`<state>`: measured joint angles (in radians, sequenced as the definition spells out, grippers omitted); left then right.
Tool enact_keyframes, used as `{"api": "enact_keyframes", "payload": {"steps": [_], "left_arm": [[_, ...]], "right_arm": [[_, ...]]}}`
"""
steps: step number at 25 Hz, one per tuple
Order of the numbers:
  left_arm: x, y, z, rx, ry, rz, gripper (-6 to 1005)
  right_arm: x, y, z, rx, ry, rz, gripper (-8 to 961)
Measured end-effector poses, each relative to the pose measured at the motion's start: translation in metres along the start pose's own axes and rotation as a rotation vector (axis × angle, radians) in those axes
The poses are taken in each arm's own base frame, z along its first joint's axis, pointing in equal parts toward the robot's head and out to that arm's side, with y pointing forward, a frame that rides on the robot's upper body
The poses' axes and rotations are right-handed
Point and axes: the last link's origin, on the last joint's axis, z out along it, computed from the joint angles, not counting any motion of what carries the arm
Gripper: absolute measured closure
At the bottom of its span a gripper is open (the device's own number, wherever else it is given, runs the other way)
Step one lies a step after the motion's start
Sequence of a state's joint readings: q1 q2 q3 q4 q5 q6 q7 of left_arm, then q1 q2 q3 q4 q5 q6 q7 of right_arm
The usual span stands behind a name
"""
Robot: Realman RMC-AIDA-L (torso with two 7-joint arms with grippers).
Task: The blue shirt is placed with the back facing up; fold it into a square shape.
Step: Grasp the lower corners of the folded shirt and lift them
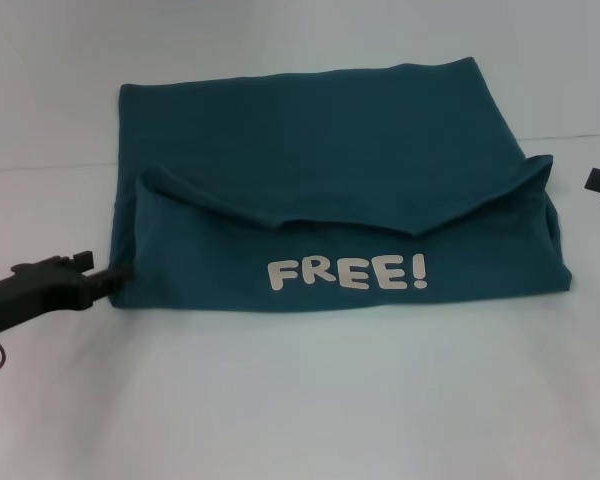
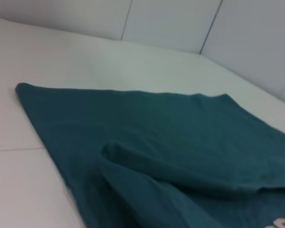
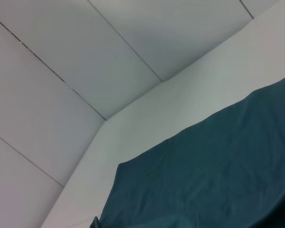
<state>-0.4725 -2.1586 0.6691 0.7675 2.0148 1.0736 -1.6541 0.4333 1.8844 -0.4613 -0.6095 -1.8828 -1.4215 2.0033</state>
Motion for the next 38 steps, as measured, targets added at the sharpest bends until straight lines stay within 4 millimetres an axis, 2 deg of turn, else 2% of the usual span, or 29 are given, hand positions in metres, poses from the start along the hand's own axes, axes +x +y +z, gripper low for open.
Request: {"api": "enact_keyframes", "payload": {"steps": [13,20,25,38], "left_arm": [[-0.013,0.007,0.012,-0.004,-0.052,0.225,339],[-0.013,0.006,0.026,0.05,-0.093,0.282,341],[-0.012,0.012,0.031,0.026,-0.106,0.317,341],[-0.012,0.016,0.031,-0.004,-0.14,0.37,373]], "right_arm": [[-0.001,0.003,0.008,-0.006,-0.001,0.019,274],[0.003,0.003,0.009,-0.01,0.0,0.04,275],[0.005,0.002,0.008,-0.008,0.0,0.046,274],[0.005,0.001,0.006,-0.002,-0.006,0.046,276]]}}
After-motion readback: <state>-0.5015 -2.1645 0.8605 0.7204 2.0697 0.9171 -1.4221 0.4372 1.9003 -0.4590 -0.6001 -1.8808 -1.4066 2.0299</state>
